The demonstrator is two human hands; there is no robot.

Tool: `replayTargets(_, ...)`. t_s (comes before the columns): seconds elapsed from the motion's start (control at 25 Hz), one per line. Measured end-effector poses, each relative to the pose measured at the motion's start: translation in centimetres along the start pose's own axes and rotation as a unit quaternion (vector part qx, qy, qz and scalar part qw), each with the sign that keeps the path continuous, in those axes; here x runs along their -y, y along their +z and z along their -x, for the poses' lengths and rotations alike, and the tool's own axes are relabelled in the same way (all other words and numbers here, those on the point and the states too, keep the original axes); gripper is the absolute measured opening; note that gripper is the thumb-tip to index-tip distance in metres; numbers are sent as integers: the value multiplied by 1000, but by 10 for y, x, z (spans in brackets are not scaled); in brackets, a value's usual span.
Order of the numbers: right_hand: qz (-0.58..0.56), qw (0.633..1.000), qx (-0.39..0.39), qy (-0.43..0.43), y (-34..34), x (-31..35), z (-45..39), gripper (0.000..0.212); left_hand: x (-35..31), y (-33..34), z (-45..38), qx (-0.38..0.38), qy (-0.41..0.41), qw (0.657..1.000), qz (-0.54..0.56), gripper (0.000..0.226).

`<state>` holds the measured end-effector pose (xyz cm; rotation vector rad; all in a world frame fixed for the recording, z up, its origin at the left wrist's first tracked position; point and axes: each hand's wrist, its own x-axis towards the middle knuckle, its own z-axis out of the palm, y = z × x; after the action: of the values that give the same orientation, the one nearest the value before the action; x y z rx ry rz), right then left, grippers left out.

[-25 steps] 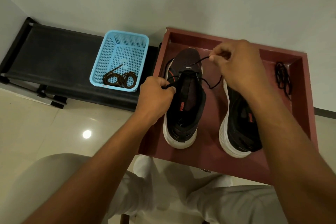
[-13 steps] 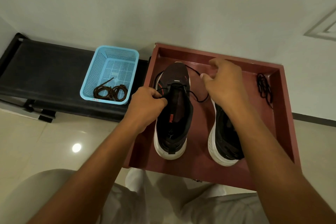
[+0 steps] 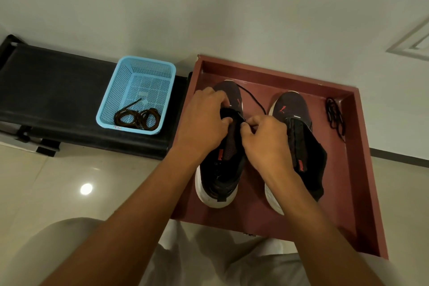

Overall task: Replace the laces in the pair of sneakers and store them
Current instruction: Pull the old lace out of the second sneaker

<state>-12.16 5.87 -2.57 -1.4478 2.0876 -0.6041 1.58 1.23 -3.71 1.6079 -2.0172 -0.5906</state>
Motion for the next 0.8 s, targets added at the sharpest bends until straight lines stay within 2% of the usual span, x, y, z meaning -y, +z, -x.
replayTargets(0.2, -31, 997, 36, 57, 1, -1, -7, 25, 4, 2, 0, 5, 15, 1000, -9, 31)
replayTargets(0.4, -40, 996, 61, 55, -2, -3, -13, 24, -4, 7, -8, 23, 83, 994, -73, 20)
replayTargets(0.64, -58, 995, 63, 53, -4, -6, -13, 26, -6, 14, -13, 35, 70, 994, -81, 6)
replayTargets(0.8, -51, 996, 49, 47, -2, -2, -10, 26, 2, 10, -13, 29, 34, 998, -34, 3)
